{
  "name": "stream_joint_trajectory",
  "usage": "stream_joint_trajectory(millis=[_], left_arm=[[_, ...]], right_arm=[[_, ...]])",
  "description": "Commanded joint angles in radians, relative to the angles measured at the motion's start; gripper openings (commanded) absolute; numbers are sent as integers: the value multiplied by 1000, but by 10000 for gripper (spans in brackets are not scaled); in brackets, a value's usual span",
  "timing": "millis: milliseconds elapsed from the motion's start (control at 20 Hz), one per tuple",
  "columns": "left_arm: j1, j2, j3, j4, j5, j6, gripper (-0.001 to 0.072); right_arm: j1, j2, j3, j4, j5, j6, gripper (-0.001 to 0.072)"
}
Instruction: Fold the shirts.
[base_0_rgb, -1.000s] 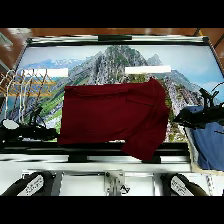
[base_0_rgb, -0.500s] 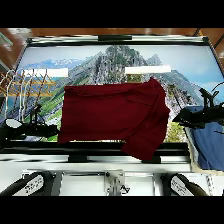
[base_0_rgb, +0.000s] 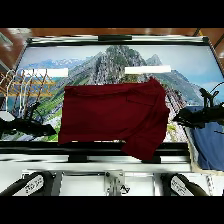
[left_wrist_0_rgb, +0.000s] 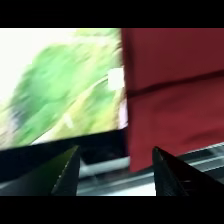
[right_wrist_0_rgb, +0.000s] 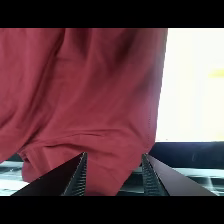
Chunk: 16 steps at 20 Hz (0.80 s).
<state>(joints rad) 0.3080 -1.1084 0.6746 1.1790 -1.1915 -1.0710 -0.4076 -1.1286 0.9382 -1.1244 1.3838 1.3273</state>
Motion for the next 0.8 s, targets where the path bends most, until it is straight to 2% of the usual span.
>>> stream_joint_trajectory(millis=[0, 250, 450, 750], left_arm=[[53, 7, -3, 13, -145, -5, 546], [101, -16, -167, -129, -79, 82, 546], [101, -69, -211, -235, -4, 152, 544], [109, -78, -203, -252, 21, 178, 530]], right_arm=[[0, 0, 0, 0, 3, -10, 469], [0, 0, 0, 0, -1, -13, 469], [0, 0, 0, 1, 1, -12, 469], [0, 0, 0, 4, 4, -5, 469]])
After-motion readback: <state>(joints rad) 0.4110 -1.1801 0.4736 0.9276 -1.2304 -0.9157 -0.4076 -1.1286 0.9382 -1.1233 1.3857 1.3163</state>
